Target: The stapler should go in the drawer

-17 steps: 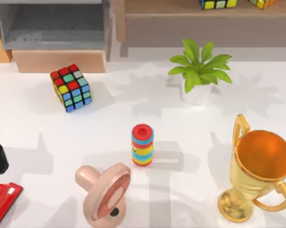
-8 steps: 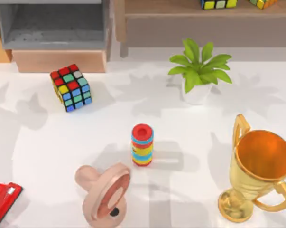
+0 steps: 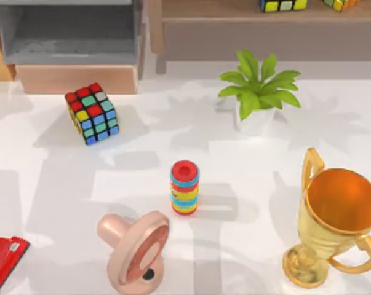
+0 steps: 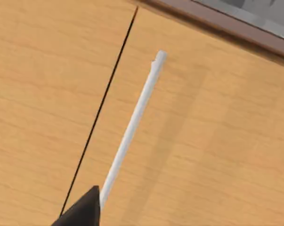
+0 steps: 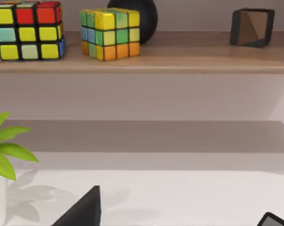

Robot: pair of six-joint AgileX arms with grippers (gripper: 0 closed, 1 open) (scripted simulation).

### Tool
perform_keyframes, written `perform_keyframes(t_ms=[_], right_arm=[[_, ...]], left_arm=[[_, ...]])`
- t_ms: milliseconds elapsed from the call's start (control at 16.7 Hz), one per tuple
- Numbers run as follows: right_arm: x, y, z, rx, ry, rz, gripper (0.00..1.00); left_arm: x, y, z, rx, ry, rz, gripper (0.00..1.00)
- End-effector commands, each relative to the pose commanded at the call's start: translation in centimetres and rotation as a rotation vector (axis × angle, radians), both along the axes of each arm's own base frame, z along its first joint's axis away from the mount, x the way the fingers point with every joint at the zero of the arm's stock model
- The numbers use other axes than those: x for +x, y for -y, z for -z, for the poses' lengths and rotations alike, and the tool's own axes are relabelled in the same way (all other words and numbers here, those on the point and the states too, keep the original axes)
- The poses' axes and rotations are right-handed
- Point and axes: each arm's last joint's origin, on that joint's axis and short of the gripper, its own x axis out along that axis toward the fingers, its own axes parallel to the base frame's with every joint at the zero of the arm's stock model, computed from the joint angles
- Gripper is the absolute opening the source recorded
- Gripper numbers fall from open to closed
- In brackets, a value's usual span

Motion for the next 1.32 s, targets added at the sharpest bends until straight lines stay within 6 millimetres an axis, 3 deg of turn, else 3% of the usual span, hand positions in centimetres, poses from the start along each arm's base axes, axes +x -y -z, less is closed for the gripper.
perform_keyframes(t_ms=[240, 540, 960, 1320], right_arm=[[0.0, 0.0, 0.0, 0.0, 0.0, 0.0, 1.0], [0.0, 0.0, 0.0, 0.0, 0.0, 0.0, 1.0], [0.0, 0.0, 0.0, 0.0, 0.0, 0.0, 1.0], [0.0, 0.0, 0.0, 0.0, 0.0, 0.0, 1.0]], left_arm=[[4.0, -3.9, 5.4, 0.215, 0.016, -0.013, 1.0], [5.7, -6.6, 10.3, 0.362, 0.02, -0.025, 1.0], [5.8, -6.5, 10.7, 0.37, 0.017, -0.023, 1.0], [8.1, -6.7, 10.7, 0.372, 0.02, -0.026, 1.0]])
